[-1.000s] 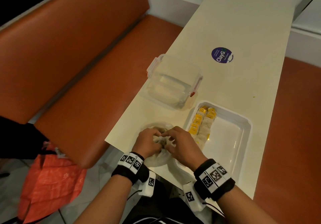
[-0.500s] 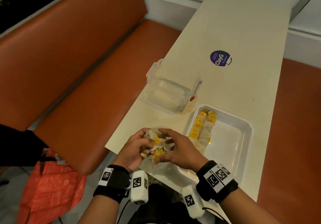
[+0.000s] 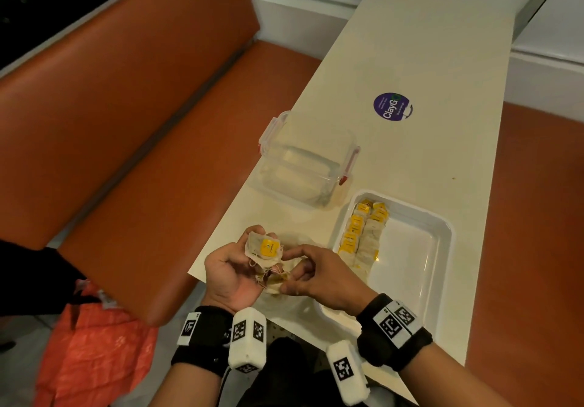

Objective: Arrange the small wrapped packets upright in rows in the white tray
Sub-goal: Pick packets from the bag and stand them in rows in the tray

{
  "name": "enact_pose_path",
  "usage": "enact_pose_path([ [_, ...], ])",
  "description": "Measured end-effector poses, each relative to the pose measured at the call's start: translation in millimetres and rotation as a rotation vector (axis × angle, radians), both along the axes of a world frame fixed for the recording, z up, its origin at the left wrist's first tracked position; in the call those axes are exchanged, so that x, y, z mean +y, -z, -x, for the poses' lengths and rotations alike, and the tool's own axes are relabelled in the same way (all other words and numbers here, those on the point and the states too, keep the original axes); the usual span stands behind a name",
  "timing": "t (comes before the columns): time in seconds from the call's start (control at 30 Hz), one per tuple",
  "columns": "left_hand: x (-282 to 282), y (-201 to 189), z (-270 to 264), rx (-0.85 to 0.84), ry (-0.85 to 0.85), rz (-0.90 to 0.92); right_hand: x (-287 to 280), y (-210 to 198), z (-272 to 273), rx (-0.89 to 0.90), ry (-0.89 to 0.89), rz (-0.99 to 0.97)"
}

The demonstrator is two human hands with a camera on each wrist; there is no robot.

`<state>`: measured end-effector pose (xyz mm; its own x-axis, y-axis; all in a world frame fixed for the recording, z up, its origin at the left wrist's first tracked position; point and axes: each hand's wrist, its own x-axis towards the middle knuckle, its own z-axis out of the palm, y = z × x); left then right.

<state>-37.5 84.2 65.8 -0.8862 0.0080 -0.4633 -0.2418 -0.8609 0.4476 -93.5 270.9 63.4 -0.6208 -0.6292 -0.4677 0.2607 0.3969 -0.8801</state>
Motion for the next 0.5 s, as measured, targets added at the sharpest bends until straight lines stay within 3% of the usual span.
enact_pose_path([
  [0.2,8,-1,-5,-0.091,-0.101,-0.092,16,-19,8,0.060,0.080,0.039],
  [0.33,23,-7,-4,-0.235,-0.033,-0.117,19,-35,11,0.122,0.005,0.013],
  [0.5,45,-15,-6,-0.253,0.024,-0.151,19,-40,8,0.129,0.060,0.027],
])
